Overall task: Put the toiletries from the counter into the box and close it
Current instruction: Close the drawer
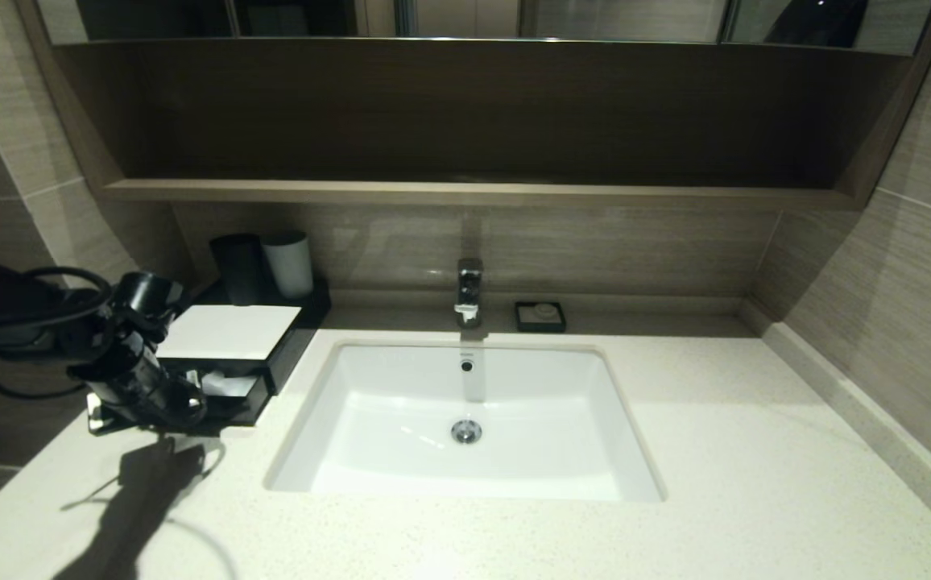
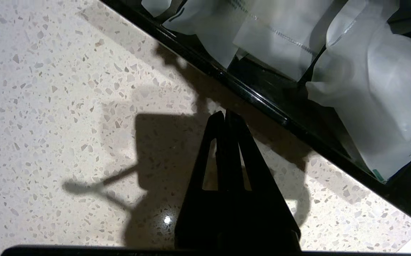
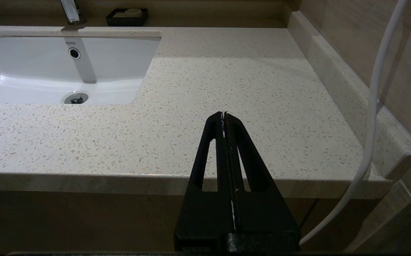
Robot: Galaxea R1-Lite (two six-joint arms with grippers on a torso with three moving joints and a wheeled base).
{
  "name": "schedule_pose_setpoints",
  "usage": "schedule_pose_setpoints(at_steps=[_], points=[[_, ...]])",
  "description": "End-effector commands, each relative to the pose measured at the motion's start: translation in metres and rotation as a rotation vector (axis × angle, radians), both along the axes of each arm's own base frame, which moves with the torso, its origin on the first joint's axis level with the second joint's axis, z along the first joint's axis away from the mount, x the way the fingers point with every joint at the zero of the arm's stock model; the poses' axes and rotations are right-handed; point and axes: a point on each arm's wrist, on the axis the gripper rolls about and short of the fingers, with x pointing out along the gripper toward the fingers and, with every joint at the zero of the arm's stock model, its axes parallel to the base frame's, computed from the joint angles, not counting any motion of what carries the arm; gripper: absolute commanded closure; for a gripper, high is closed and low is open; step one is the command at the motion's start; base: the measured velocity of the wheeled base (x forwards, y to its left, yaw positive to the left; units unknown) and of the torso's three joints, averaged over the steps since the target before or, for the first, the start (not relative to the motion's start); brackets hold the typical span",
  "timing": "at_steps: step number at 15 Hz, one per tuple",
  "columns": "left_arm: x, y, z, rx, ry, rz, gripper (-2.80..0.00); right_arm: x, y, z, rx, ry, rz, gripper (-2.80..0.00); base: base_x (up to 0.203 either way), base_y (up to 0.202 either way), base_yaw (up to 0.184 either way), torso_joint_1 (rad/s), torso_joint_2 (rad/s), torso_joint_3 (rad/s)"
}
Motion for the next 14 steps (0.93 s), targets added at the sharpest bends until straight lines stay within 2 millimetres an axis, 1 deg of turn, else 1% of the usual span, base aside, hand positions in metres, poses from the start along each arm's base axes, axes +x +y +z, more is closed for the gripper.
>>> schedule_pose_setpoints(at_steps=[1, 9, 14], points=[[0.004, 0.001, -0.003, 0.001, 0.002, 0.003, 0.0, 0.0, 0.0, 0.0, 0.0, 0.001, 0.001, 0.0, 0.0, 0.0, 0.0, 0.0, 0.0, 0.0], [0.013, 0.001, 0.003, 0.004, -0.03, 0.003, 0.0, 0.0, 0.0, 0.0, -0.001, 0.001, 0.001, 0.0, 0.0, 0.0, 0.0, 0.0, 0.0, 0.0], [0.017, 0.002, 0.002, 0.004, -0.036, 0.003, 0.0, 0.0, 0.0, 0.0, -0.001, 0.001, 0.001, 0.0, 0.0, 0.0, 0.0, 0.0, 0.0, 0.0]])
